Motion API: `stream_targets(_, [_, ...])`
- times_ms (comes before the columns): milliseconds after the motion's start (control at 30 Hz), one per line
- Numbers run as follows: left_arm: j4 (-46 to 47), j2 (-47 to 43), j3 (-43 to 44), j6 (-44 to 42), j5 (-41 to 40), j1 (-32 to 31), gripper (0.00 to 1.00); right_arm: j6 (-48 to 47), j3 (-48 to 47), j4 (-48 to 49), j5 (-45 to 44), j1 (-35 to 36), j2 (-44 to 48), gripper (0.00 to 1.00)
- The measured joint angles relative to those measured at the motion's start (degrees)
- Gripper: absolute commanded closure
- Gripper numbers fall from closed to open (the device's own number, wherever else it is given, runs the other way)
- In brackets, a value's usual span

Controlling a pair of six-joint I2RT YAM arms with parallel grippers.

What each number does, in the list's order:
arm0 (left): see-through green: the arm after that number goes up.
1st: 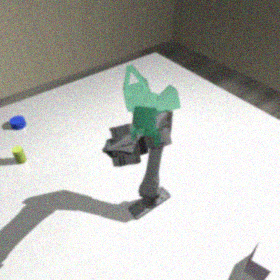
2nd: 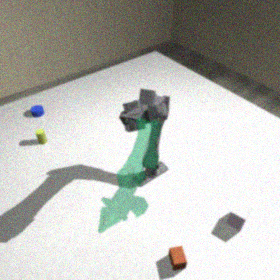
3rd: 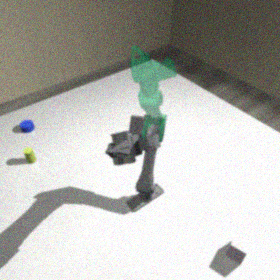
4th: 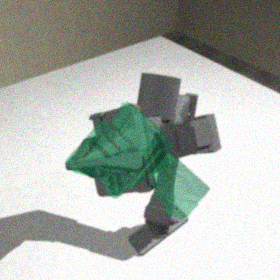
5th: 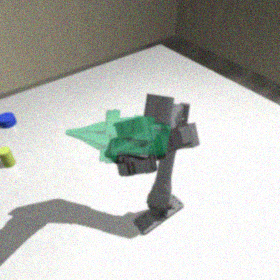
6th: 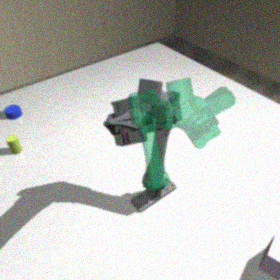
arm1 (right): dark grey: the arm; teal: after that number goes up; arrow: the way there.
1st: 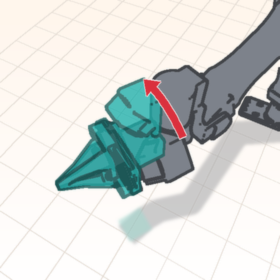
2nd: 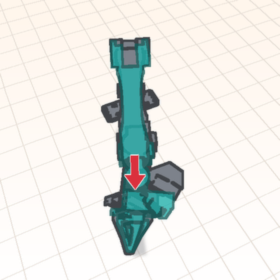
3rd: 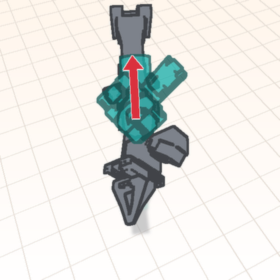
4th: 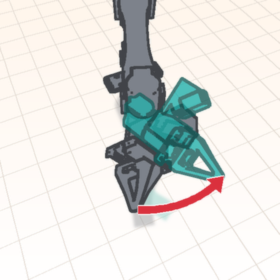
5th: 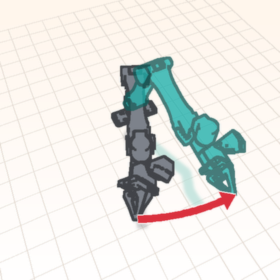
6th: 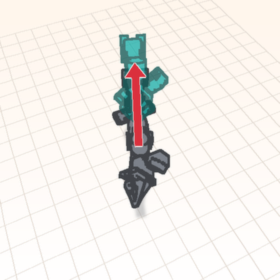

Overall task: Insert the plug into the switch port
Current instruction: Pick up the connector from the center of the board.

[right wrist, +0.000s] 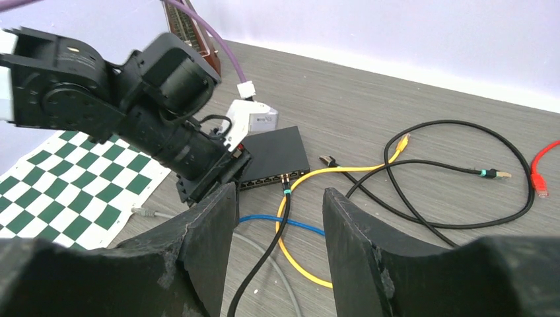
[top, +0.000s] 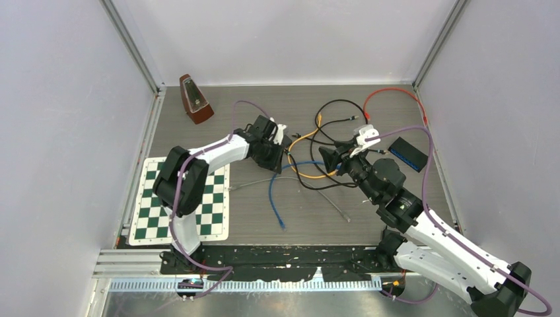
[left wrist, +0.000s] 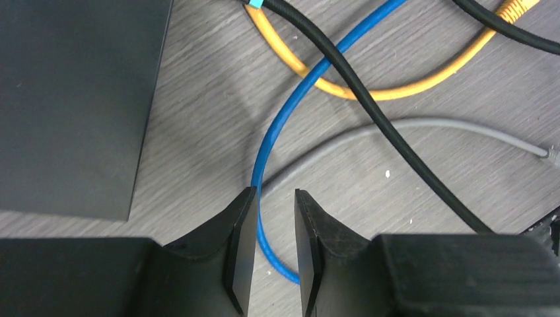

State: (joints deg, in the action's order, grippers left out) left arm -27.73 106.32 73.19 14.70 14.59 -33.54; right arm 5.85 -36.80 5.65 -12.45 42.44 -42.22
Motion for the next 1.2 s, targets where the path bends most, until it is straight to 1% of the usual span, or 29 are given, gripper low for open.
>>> stream_targets(200, [1.88,4.85,1.44,1.7,0.9,-0.33,0.71,-1.57,0.24,-0.35,-0.2,0.0,1.09,0.42])
stream_targets(300, [2.03,6.49,3.19,1.79,0.81,-0.33,0.76,-2.27,0.24,-0.98,-0.5,0.0,1.25,0.42])
stream_targets(367, [2.12,7.13,3.63,1.77,0.42,-0.37,0.77,-2.58,0.24,-1.2,-0.76,0.0,1.55,0.42])
stream_targets(533, [2.69,6.88,2.75,1.62,-0.35,-0.59,0.72,-2.75,0.26,-1.2,-1.44,0.0,2.99,0.42])
stream_targets(700, [3.74,5.64,0.9,1.62,-0.5,-0.68,0.73,-2.71,0.28,-1.31,-1.75,0.0,3.34,0.42])
stream_targets(800, [4.2,5.4,0.48,1.6,-1.05,-0.9,0.8,-2.71,0.28,-1.42,-1.84,0.0,3.34,0.42])
stream_targets(900, [4.33,5.27,0.22,1.38,-1.75,-1.07,0.91,-2.71,0.28,-1.44,-2.05,0.0,3.39,0.42])
stream_targets(1000, [4.09,4.61,-0.52,0.9,-1.97,-1.16,1.0,-2.67,0.28,-1.44,-2.08,0.0,3.61,0.42])
stream_targets(1100, [1.77,3.72,-0.59,0.0,-2.01,-1.29,1.0,-2.67,0.28,-1.49,-2.05,0.0,3.69,0.42])
stream_targets(1200, [-2.64,1.18,-0.11,-0.61,-2.62,-1.33,1.0,-2.78,0.28,-1.68,-2.05,0.0,3.76,0.42])
